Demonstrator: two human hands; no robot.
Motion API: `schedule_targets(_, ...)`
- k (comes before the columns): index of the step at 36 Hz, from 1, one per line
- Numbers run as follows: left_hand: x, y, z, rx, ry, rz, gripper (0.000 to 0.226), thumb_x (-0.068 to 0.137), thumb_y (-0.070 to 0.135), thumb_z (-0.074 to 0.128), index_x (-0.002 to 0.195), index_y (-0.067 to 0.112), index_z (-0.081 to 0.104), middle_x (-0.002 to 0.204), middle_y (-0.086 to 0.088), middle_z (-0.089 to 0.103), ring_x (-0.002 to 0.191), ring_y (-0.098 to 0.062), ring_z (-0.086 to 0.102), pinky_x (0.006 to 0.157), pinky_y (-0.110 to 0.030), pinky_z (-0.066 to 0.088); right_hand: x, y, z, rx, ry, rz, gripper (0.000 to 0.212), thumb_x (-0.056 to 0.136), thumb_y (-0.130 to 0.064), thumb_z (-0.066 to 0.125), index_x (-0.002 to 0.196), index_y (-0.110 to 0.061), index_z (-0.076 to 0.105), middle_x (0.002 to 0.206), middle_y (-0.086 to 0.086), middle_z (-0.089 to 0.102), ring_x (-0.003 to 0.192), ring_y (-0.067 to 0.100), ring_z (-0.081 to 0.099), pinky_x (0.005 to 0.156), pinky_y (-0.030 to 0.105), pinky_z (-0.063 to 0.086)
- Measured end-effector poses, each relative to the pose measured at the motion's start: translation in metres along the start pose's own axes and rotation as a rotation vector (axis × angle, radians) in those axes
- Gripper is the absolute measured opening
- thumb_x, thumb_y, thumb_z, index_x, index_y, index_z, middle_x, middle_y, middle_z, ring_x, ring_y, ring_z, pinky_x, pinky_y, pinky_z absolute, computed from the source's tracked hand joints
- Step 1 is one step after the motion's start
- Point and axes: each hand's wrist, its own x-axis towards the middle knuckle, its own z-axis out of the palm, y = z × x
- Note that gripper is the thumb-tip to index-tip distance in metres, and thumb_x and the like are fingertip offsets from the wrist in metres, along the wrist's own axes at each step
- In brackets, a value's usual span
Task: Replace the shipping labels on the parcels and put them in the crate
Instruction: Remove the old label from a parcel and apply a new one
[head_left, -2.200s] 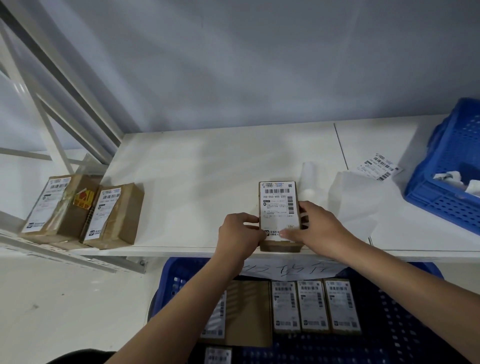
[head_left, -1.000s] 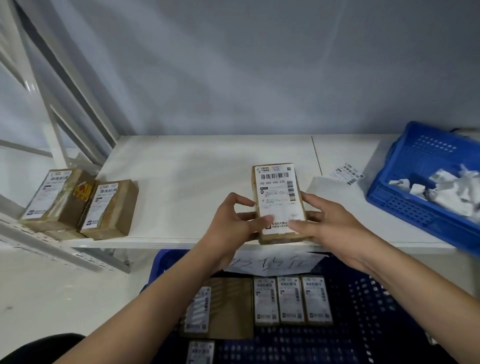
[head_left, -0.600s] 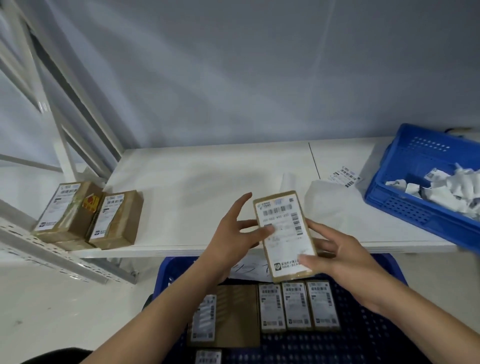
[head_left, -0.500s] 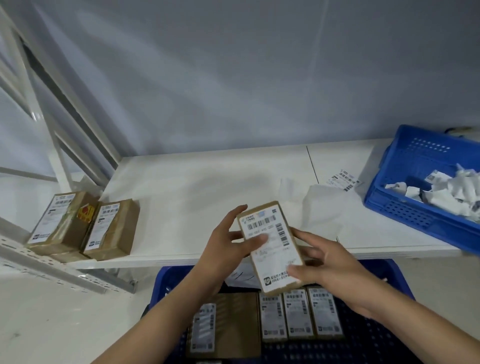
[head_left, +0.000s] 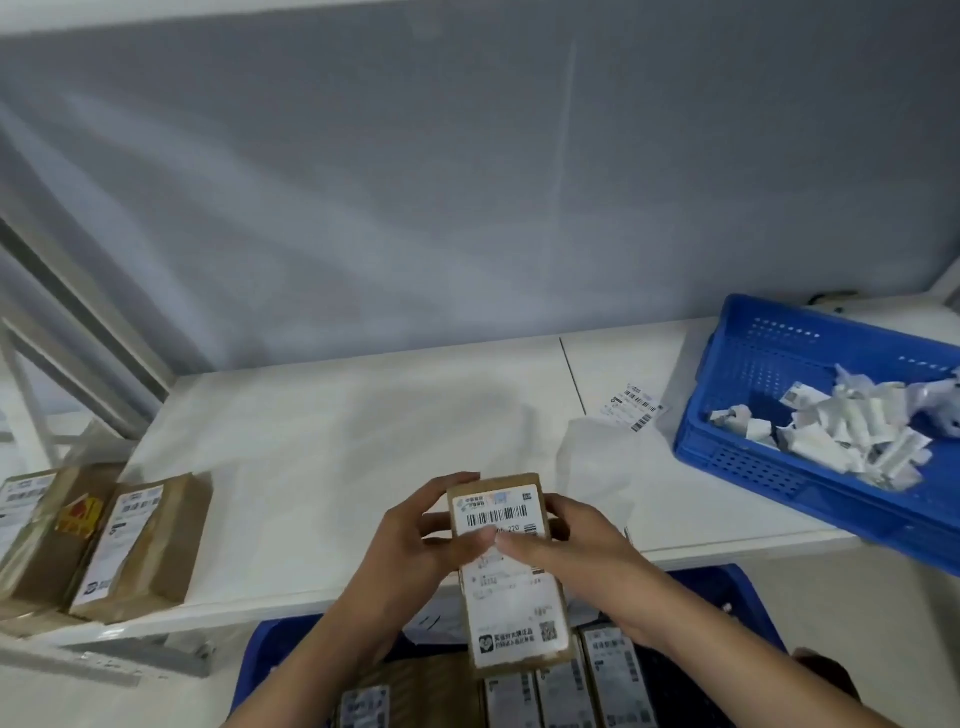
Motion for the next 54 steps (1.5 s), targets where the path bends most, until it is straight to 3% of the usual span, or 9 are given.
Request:
schedule_targets(8, -0.006, 0.005, -0.002, 0.024, -0.055, 0.033, 0.044, 0.094, 0.021, 0.071, 0.131, 0.041, 0.059, 0.110, 0.005, 0.078, 0.104, -0.017, 0.073, 0.086, -0.042, 0.062, 0.002, -0.001, -0.004, 0.029, 0.057, 0.010, 0.032, 0.087, -0.052, 0.071, 0.109, -0.028, 0.070, 0.098, -0.014, 0.077, 0.094, 0.002, 0.072, 0.094, 0.029, 0.054)
schedule_targets(16, -0.012, 0.008, -0.003, 0.029, -0.050, 0.024, 0.053, 0.093, 0.020, 0.070, 0.137, 0.044, 0.054, 0.109, 0.002, 0.078, 0.102, -0.016, 0.074, 0.084, -0.038, 0.062, -0.003, -0.008, -0.002, 0.011, 0.065, -0.024, 0.027, 0.093, -0.050, 0.065, 0.104, -0.027, 0.071, 0.091, -0.019, 0.076, 0.080, -0.010, 0.068, 0.058, 0.002, 0.045)
schedule_targets(22, -0.010, 0.007, 0.002, 0.000, -0.038, -0.022, 0.068, 0.083, 0.026, 0.076, 0.140, 0.046, 0.046, 0.107, 0.002, 0.079, 0.099, -0.017, 0.075, 0.080, -0.032, 0.062, -0.003, -0.011, -0.007, 0.041, 0.099, -0.057, 0.036, 0.095, -0.052, 0.060, 0.102, -0.019, 0.073, 0.093, -0.011, 0.077, 0.087, 0.001, 0.072, 0.080, 0.020, 0.055)
schedule_targets(28, -0.009, -0.001, 0.010, 0.046, -0.087, -0.091, 0.074, 0.065, 0.031, 0.087, 0.133, 0.031, 0.058, 0.107, 0.004, 0.079, 0.098, -0.018, 0.076, 0.077, -0.031, 0.063, 0.001, -0.009, -0.013, 0.036, 0.172, -0.099, 0.035, 0.094, -0.050, 0.063, 0.094, -0.017, 0.075, 0.091, -0.010, 0.077, 0.086, 0.004, 0.073, 0.088, 0.033, 0.058)
schedule_targets(33, -0.009, -0.002, 0.009, 0.123, -0.075, -0.096, 0.056, 0.078, 0.017, 0.084, 0.128, 0.029, 0.063, 0.107, 0.008, 0.078, 0.097, -0.016, 0.075, 0.081, -0.036, 0.063, 0.004, -0.005, -0.013, -0.006, 0.157, -0.091, 0.037, 0.096, -0.052, 0.058, 0.098, -0.019, 0.073, 0.092, -0.010, 0.077, 0.086, 0.003, 0.072, 0.084, 0.028, 0.059)
schedule_targets(38, -0.012, -0.003, 0.010, 0.144, -0.075, -0.087, 0.053, 0.082, 0.012, 0.083, 0.129, 0.028, 0.063, 0.107, 0.010, 0.078, 0.095, -0.014, 0.075, 0.081, -0.035, 0.063, 0.009, -0.001, -0.011, -0.064, 0.152, -0.064, 0.033, 0.099, -0.050, 0.054, 0.103, -0.021, 0.071, 0.098, -0.010, 0.076, 0.093, 0.006, 0.072, 0.090, 0.035, 0.058)
schedule_targets(46, -0.010, -0.006, 0.011, 0.101, -0.031, -0.012, 0.061, 0.082, 0.040, 0.080, 0.138, 0.033, 0.057, 0.119, 0.011, 0.073, 0.104, -0.003, 0.071, 0.082, -0.026, 0.061, 0.011, 0.003, -0.011, -0.081, 0.191, -0.066, 0.033, 0.095, -0.053, 0.060, 0.102, -0.023, 0.072, 0.095, -0.010, 0.077, 0.092, 0.009, 0.072, 0.093, 0.041, 0.057)
schedule_targets(50, -0.007, -0.004, 0.002, 0.073, 0.039, -0.019, 0.083, 0.070, 0.058, 0.078, 0.143, 0.027, 0.053, 0.129, 0.005, 0.069, 0.107, -0.008, 0.071, 0.091, -0.034, 0.061, 0.008, 0.006, -0.002, -0.086, 0.102, -0.073, 0.030, 0.096, -0.051, 0.060, 0.108, -0.027, 0.072, 0.099, -0.012, 0.077, 0.095, 0.006, 0.072, 0.096, 0.040, 0.055)
schedule_targets(54, -0.007, -0.005, 0.002, 0.060, 0.057, -0.019, 0.032, 0.087, 0.034, 0.077, 0.116, 0.023, 0.067, 0.105, 0.005, 0.077, 0.091, -0.007, 0.075, 0.080, -0.026, 0.061, 0.007, 0.007, 0.004, -0.095, 0.034, -0.061, 0.033, 0.094, -0.055, 0.059, 0.111, -0.029, 0.071, 0.103, -0.015, 0.076, 0.101, 0.004, 0.070, 0.101, 0.038, 0.052)
